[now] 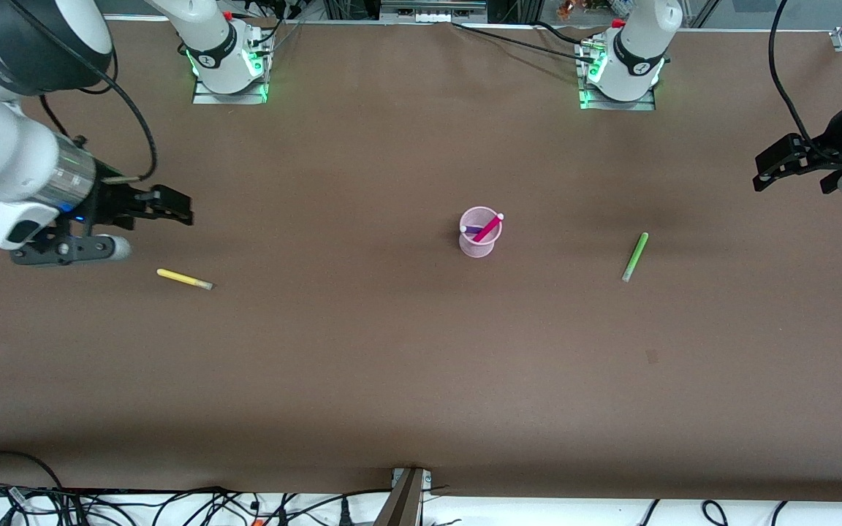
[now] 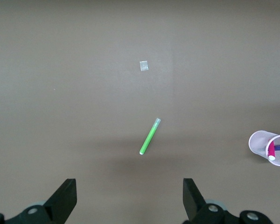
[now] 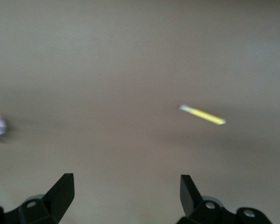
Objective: Organize pens into pink holder with both arms
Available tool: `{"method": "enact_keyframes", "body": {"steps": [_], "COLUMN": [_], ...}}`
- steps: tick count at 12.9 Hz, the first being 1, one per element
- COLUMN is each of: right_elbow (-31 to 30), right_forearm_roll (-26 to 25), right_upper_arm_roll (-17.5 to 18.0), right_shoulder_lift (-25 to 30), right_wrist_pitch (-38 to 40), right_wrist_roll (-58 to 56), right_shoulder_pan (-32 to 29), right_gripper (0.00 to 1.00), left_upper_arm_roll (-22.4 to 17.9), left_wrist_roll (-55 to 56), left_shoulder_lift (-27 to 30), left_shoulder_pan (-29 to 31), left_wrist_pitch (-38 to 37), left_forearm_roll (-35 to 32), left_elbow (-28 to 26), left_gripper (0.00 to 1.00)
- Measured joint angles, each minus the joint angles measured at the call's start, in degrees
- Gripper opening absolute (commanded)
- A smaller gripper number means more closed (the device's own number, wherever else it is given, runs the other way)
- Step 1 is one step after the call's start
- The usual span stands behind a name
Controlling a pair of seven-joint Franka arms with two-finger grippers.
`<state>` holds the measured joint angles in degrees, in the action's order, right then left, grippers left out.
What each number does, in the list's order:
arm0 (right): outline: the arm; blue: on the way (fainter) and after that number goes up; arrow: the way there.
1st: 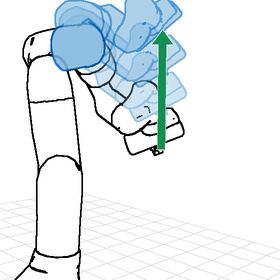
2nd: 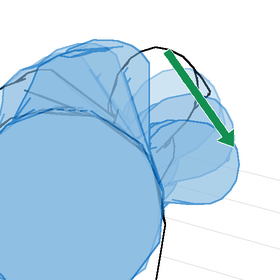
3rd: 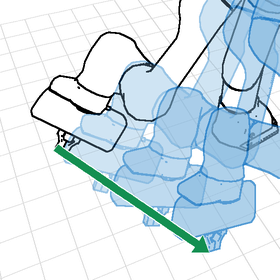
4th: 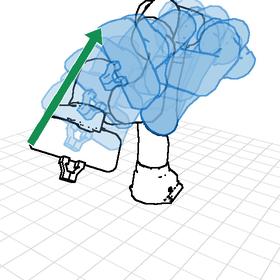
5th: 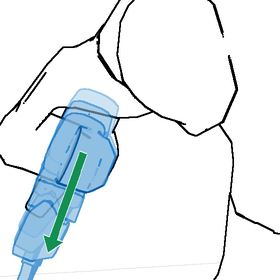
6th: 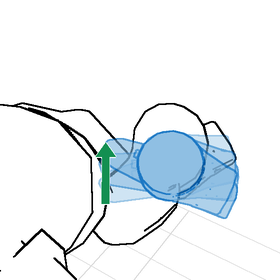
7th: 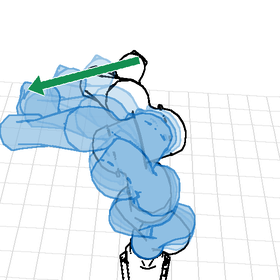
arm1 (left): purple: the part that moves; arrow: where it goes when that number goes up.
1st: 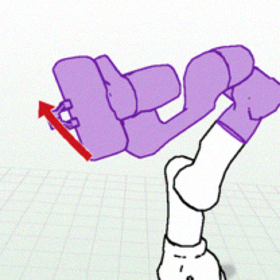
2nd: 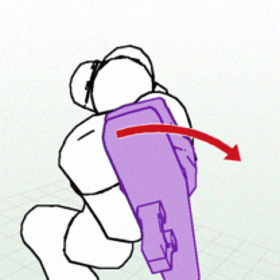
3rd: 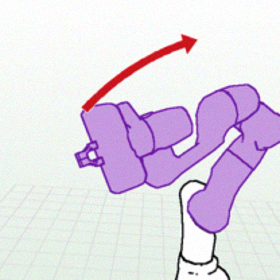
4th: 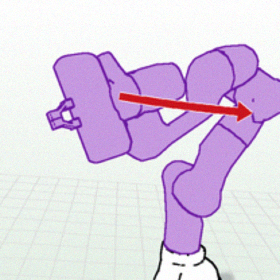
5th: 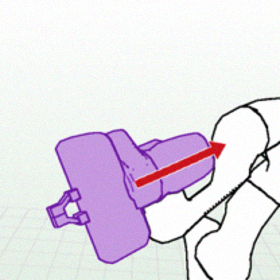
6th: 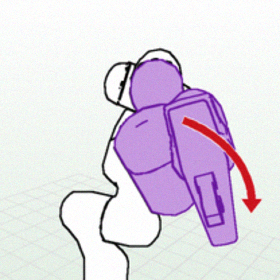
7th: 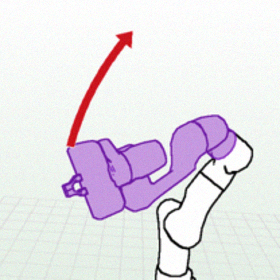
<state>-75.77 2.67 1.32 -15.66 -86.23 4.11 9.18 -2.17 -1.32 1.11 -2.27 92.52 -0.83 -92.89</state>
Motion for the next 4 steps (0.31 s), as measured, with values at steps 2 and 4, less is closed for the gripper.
{"method": "enact_keyframes", "body": {"steps": [2, 4], "right_elbow": [-1.1, -1.4], "right_forearm_roll": [-0.9, -1.1], "right_upper_arm_roll": [-0.4, -0.6], "right_shoulder_lift": [0.9, 1.0], "right_wrist_pitch": [-0.2, -0.5], "right_wrist_roll": [-1.7, -1.8], "right_shoulder_pan": [0.0, 0.0], "right_gripper": [1.0, 1.0], "left_upper_arm_roll": [0.0, 0.0], "left_wrist_roll": [0.0, 0.0], "left_shoulder_lift": [0.0, 0.0], "left_shoulder_pan": [0.0, 0.0], "left_wrist_pitch": [0.0, 0.0], "left_forearm_roll": [0.0, 0.0], "left_elbow": [0.0, 0.0], "left_gripper": [1.0, 1.0]}}
